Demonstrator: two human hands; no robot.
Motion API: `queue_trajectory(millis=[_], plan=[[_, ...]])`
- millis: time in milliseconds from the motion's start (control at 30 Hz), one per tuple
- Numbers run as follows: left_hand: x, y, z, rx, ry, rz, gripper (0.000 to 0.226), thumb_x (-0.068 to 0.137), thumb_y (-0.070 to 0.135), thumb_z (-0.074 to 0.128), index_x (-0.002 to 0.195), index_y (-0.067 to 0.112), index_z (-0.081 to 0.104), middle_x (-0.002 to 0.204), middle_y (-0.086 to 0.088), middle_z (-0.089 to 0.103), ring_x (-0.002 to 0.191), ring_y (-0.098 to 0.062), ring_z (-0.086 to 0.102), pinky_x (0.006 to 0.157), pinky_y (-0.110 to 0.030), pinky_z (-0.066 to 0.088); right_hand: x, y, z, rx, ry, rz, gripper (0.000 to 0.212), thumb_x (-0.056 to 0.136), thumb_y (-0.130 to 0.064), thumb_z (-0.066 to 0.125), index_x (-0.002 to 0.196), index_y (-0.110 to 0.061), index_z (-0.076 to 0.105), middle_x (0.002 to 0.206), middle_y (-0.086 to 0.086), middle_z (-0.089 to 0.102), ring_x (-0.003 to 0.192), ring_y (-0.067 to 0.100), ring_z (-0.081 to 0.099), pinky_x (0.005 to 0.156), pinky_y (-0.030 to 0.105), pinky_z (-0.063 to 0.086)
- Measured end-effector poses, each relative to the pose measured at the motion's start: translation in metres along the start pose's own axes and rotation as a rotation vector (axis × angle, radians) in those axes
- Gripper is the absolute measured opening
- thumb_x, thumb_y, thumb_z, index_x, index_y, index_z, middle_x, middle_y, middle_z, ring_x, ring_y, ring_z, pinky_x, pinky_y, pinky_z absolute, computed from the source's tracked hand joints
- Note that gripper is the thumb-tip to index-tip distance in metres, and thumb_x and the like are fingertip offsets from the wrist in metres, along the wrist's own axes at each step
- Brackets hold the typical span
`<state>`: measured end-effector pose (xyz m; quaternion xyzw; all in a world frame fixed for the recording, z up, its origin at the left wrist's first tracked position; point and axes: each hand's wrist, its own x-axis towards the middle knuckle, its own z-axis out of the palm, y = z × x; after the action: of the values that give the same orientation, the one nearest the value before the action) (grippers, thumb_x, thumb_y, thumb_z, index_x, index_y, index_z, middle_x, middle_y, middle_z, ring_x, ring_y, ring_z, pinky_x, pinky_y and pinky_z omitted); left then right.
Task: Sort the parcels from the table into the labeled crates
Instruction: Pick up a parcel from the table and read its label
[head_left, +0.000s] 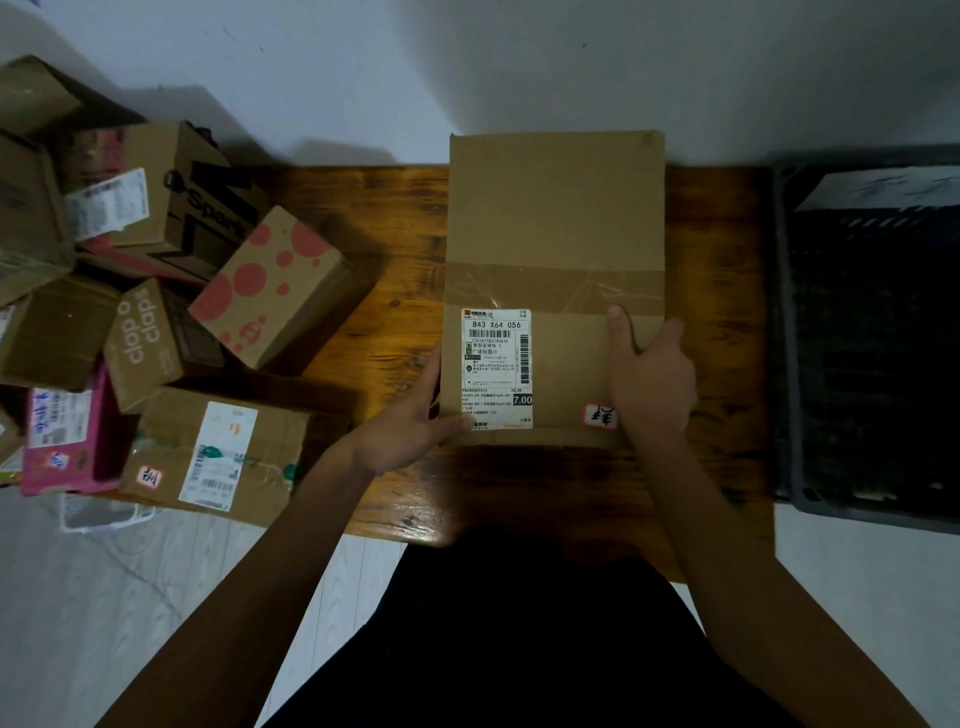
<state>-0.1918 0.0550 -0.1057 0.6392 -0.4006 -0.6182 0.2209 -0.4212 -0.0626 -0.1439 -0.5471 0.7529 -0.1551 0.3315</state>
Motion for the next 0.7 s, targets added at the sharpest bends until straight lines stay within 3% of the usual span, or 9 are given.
queue_trajectory(millis=[167, 300, 433, 567, 633, 700], plan=[[-0.001, -0.003, 0.001, -0.027, 0.003, -0.007, 0.099, 0.095, 0.001, 0.063, 0.159, 0.038, -0.003, 0.155, 0.017, 0.038, 0.142, -0.002, 0.037, 0.118, -0.032, 0.034, -0.001, 0.001, 0.0, 0.003, -0.014, 0.011, 0.063, 0.1, -0.064, 0.04, 0.13, -0.008, 0.043, 0.089, 0.001, 0.054, 0.082, 0.02, 0.055, 0.071, 0.035, 0.043], [0.0, -0.003, 0.003, -0.131, 0.108, 0.003, 0.088, 0.093, 0.006, 0.068, 0.158, 0.038, 0.017, 0.143, 0.018, 0.052, 0.129, 0.004, 0.05, 0.102, -0.022, 0.049, -0.001, 0.0, 0.0, 0.004, -0.011, 0.003, 0.063, 0.1, -0.065, 0.039, 0.13, -0.009, 0.044, 0.09, 0.002, 0.055, 0.084, 0.021, 0.055, 0.076, 0.039, 0.048], [0.009, 0.006, 0.009, -0.131, 0.331, 0.008, 0.058, 0.093, 0.023, 0.07, 0.144, 0.03, 0.042, 0.128, 0.016, 0.062, 0.116, -0.004, 0.061, 0.09, -0.026, 0.056, -0.001, 0.0, 0.0, 0.025, -0.015, 0.0, 0.063, 0.101, -0.063, 0.04, 0.133, -0.009, 0.044, 0.083, -0.004, 0.049, 0.084, 0.018, 0.05, 0.076, 0.035, 0.042], [0.024, 0.014, 0.014, 0.03, 0.552, -0.026, 0.043, 0.093, 0.047, 0.065, 0.125, 0.022, 0.052, 0.11, 0.018, 0.063, 0.099, -0.003, 0.064, 0.085, -0.035, 0.057, -0.001, 0.002, 0.0, 0.04, -0.005, -0.01, 0.066, 0.1, -0.064, 0.04, 0.136, -0.008, 0.044, 0.091, -0.001, 0.053, 0.086, 0.018, 0.051, 0.08, 0.037, 0.044], [0.031, 0.017, 0.014, 0.063, 0.596, -0.044, 0.036, 0.093, 0.052, 0.063, 0.113, 0.023, 0.055, 0.106, 0.013, 0.066, 0.095, -0.008, 0.067, 0.087, -0.043, 0.057, -0.001, 0.001, 0.0, 0.05, -0.011, 0.0, 0.066, 0.1, -0.063, 0.041, 0.138, -0.009, 0.043, 0.094, -0.001, 0.051, 0.089, 0.017, 0.048, 0.081, 0.038, 0.043], [0.036, 0.021, 0.014, 0.118, 0.624, -0.063, 0.031, 0.094, 0.056, 0.06, 0.104, 0.027, 0.054, 0.102, 0.013, 0.066, 0.095, -0.011, 0.066, 0.083, -0.042, 0.056, -0.001, 0.002, -0.001, 0.048, -0.017, 0.004, 0.066, 0.101, -0.062, 0.041, 0.14, -0.009, 0.042, 0.094, 0.0, 0.051, 0.088, 0.018, 0.049, 0.08, 0.036, 0.041]])
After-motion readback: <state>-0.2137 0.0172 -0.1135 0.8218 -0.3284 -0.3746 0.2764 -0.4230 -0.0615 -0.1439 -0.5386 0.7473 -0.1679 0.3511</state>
